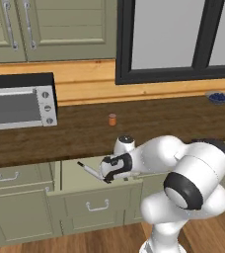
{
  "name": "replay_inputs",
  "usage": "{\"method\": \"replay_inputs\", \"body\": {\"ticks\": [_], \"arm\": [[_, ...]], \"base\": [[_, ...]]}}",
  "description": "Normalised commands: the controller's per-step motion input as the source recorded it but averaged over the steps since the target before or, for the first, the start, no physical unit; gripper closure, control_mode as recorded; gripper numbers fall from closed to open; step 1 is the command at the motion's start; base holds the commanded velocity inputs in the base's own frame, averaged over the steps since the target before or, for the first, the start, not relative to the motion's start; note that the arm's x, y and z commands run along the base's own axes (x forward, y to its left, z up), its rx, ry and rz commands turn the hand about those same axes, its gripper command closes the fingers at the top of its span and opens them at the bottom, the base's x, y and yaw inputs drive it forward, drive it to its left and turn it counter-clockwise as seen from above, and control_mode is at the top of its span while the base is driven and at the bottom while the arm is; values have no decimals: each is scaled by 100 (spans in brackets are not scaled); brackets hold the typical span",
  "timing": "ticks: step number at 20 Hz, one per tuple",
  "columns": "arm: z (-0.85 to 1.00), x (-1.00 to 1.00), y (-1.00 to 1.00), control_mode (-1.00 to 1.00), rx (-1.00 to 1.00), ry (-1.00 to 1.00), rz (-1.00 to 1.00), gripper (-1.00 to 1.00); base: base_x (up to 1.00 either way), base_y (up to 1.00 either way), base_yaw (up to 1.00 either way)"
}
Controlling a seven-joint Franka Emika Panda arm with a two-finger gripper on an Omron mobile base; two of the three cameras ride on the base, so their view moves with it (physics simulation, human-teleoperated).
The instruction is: Pick the rolling pin from the drawer and place it on the counter.
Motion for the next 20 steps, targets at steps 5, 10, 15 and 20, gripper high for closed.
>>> {"method": "replay_inputs", "body": {"ticks": [5,10,15,20], "arm": [[-17,27,12,-100,0,12,-7,-100],[-44,-42,8,-100,0,33,-7,-100],[-19,-100,0,-100,0,25,0,-100],[16,-100,0,-100,0,2,0,-100]], "base": [[0,0,0],[0,0,0],[0,0,0],[0,0,0]]}}
